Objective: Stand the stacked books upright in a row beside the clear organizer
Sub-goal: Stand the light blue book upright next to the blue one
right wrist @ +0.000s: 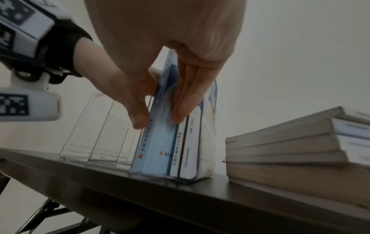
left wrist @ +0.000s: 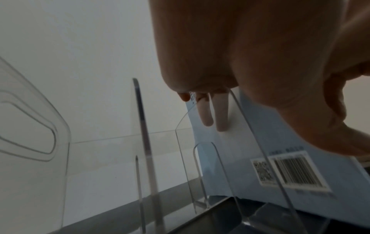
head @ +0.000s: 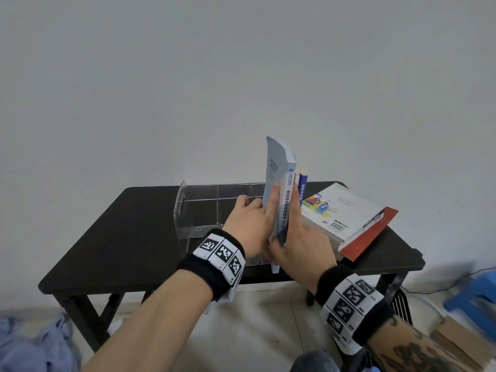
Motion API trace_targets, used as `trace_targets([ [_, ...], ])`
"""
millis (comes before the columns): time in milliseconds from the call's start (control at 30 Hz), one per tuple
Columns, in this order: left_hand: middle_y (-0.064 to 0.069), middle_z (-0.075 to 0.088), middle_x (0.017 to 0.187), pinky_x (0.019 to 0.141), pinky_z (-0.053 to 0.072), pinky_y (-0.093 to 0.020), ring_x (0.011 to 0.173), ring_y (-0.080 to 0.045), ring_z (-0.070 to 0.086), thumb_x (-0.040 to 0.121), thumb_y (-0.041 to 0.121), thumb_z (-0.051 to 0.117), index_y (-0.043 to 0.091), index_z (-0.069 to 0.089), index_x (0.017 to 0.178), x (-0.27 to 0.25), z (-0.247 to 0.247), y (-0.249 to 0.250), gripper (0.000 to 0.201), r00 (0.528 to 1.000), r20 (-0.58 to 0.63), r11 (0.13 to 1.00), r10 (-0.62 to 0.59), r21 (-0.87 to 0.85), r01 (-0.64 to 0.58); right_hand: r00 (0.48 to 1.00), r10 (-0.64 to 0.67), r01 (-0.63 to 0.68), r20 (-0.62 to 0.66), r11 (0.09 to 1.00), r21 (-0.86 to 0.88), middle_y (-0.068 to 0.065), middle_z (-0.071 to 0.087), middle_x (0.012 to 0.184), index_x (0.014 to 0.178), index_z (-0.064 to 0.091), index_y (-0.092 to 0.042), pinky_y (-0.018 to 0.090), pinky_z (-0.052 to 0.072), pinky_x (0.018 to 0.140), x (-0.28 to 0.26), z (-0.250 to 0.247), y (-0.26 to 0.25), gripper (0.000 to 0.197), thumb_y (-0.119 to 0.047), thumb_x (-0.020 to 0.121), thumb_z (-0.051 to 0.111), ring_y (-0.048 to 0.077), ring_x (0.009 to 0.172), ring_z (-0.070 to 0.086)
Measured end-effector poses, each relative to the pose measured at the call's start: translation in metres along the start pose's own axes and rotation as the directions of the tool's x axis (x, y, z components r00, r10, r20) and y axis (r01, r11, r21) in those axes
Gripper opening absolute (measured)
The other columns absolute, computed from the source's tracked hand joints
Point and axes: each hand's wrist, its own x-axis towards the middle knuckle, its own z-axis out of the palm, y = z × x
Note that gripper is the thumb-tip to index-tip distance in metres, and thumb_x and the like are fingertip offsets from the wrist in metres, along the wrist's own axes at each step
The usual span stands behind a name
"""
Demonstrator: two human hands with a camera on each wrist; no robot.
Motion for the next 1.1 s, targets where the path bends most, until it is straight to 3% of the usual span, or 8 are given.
trace_targets([
  [233,0.002,0.063,0.116,0.097,0.024,-0.04,0.107,-0.018,0.049,0.071,0.064,0.05,0.004,-0.03,0.145,-0.003,-0.003,-0.001,0.124,1.0,0.019,0.997,0.025,-0.077,-0.023,0.999,-0.04,0.04,-0.028,0.999,0.011,-0.004,0.069,0.092,0.152,-0.006,-0.024,0.033,0.051,0.062,-0.008,-0.005,0.013,0.085,-0.038,0.089,0.051,0.021,0.072,0.067],
  [333,0.002,0.065,0.117,0.1,0.023,-0.042,0.108,-0.018,0.051,0.065,0.074,0.039,0.008,-0.026,0.148,-0.003,-0.004,-0.001,0.124,1.0,0.005,0.993,0.011,-0.12,-0.011,0.996,-0.044,0.047,-0.08,0.998,0.035,-0.007,0.065,0.086,0.138,0.015,-0.029,0.029,0.038,0.059,-0.008,-0.009,0.027,0.054,-0.03,0.089,0.038,0.016,0.06,0.056],
  [433,0.0,0.063,0.122,0.104,0.021,-0.041,0.11,-0.018,0.05,0.066,0.075,0.045,0.012,-0.028,0.147,-0.003,-0.003,0.0,0.126,1.0,0.028,0.99,-0.004,-0.139,0.008,0.984,0.108,-0.108,-0.14,0.994,0.007,-0.003,0.066,0.089,0.131,0.028,-0.022,0.029,0.036,0.062,-0.001,-0.014,0.044,0.038,-0.024,0.094,0.04,0.024,0.066,0.061],
  [567,0.0,0.06,0.128,0.105,0.021,-0.041,0.115,-0.018,0.048,0.068,0.074,0.051,0.014,-0.031,0.146,-0.002,-0.004,0.0,0.127,0.999,0.05,0.987,-0.007,-0.159,0.015,0.93,0.314,-0.324,-0.189,0.946,-0.023,0.009,0.058,0.122,0.131,0.039,-0.013,0.035,0.045,0.081,0.016,-0.016,0.075,0.041,-0.02,0.092,0.049,0.026,0.109,0.057],
  [667,-0.001,0.056,0.135,0.105,0.023,-0.042,0.119,-0.018,0.046,0.071,0.074,0.053,0.014,-0.034,0.145,-0.001,-0.006,0.0,0.129,0.996,0.084,0.986,0.006,-0.166,0.008,0.869,0.422,-0.438,-0.257,0.899,-0.003,0.021,0.049,0.127,0.129,0.044,-0.001,0.042,0.039,0.096,0.028,-0.017,0.099,0.042,-0.019,0.092,0.052,0.035,0.116,0.045],
  [867,-0.002,0.054,0.137,0.104,0.023,-0.039,0.118,-0.018,0.045,0.072,0.072,0.055,0.012,-0.033,0.145,0.0,-0.006,-0.001,0.129,0.996,0.092,0.982,0.018,-0.189,0.0,0.629,0.777,-0.777,-0.016,0.63,0.022,0.024,0.03,0.139,0.141,0.02,0.002,0.043,0.043,0.088,0.051,-0.026,0.123,0.085,-0.046,0.085,0.062,0.042,0.121,0.044],
  [933,-0.001,0.054,0.137,0.102,0.023,-0.039,0.117,-0.017,0.046,0.072,0.073,0.055,0.013,-0.032,0.145,0.0,-0.005,-0.001,0.129,0.996,0.09,0.983,0.012,-0.185,0.004,0.622,0.78,-0.781,0.069,0.624,-0.007,0.025,0.035,0.14,0.143,0.017,0.008,0.038,0.042,0.084,0.056,-0.027,0.133,0.093,-0.051,0.087,0.061,0.039,0.12,0.047],
  [1100,-0.001,0.057,0.133,0.101,0.025,-0.041,0.115,-0.018,0.046,0.071,0.077,0.053,0.013,-0.032,0.146,-0.001,-0.006,-0.001,0.13,0.995,0.101,0.984,0.003,-0.177,0.015,0.666,0.737,-0.736,0.115,0.674,-0.061,0.025,0.055,0.126,0.122,0.056,0.007,0.033,0.045,0.077,0.059,-0.038,0.154,0.074,-0.056,0.084,0.064,0.032,0.1,0.056],
])
